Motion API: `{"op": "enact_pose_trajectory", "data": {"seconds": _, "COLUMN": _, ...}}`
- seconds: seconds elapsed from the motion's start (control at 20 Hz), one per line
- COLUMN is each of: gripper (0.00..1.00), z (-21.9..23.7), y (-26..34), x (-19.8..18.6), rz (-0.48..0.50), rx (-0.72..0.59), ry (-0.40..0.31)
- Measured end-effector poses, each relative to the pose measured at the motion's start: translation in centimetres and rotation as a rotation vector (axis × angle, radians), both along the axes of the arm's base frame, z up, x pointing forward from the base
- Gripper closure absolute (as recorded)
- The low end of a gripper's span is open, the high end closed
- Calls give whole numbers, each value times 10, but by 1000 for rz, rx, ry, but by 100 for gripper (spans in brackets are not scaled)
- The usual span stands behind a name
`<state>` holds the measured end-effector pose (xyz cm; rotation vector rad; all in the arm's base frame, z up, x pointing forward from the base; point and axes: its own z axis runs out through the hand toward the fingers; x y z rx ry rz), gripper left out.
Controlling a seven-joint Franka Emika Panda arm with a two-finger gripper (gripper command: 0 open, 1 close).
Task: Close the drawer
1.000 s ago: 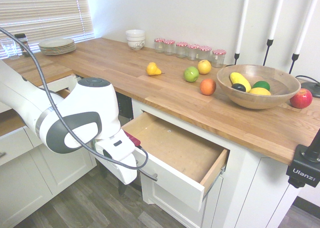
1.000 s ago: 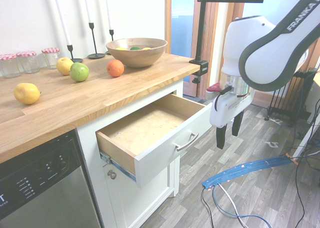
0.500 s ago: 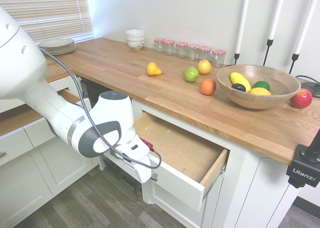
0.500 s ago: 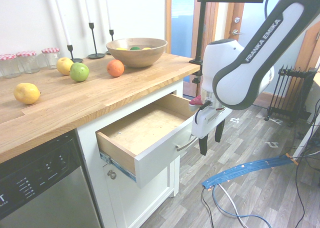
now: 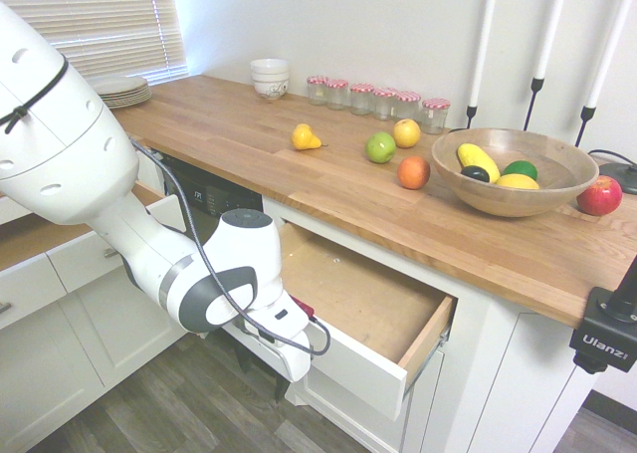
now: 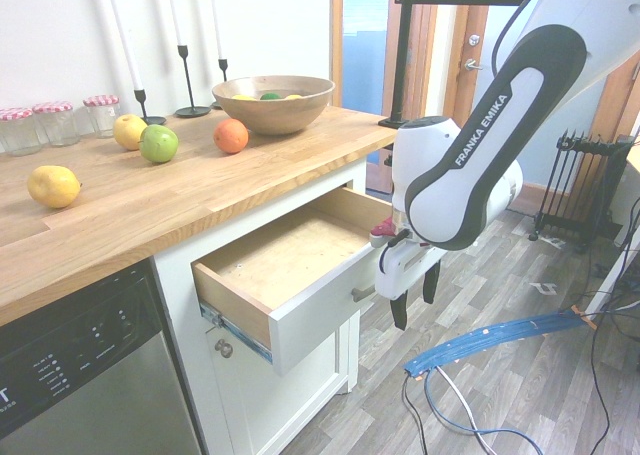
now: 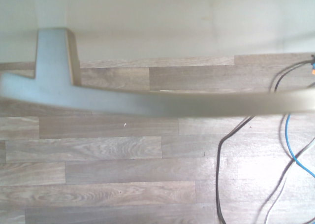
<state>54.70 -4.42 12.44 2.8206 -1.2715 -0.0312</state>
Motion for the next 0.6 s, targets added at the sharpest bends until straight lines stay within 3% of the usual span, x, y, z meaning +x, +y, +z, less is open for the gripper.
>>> {"op": "enact_pose_trajectory", "data": {"seconds": 0.6, "gripper": 100, "z": 3, "y": 3, "x": 7, "rz": 8, "rx": 7, "ry": -21}}
